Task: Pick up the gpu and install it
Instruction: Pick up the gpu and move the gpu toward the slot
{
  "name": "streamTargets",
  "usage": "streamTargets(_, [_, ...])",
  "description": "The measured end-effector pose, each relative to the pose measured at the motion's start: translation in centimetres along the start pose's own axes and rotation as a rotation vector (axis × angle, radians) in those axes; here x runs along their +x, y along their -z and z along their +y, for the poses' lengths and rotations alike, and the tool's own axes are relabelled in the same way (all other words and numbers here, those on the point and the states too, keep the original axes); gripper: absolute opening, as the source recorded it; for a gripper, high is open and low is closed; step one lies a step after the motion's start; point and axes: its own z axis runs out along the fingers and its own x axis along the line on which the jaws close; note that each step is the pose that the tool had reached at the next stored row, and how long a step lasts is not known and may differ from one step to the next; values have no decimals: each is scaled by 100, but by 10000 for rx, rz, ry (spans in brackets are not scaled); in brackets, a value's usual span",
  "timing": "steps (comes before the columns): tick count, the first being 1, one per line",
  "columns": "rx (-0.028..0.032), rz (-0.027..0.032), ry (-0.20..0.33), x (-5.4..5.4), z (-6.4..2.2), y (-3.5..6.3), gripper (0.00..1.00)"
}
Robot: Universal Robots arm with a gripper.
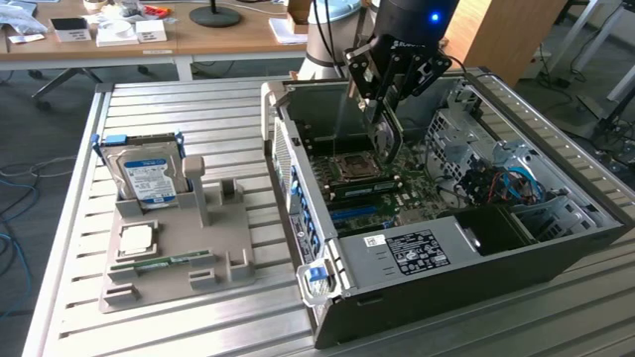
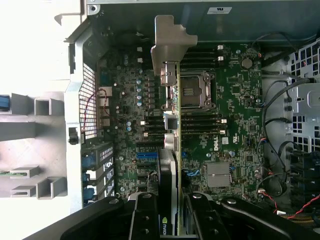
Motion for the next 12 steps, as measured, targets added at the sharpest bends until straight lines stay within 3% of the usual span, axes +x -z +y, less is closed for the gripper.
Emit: streamTargets(12, [-2, -1, 0, -27, 2, -1, 27])
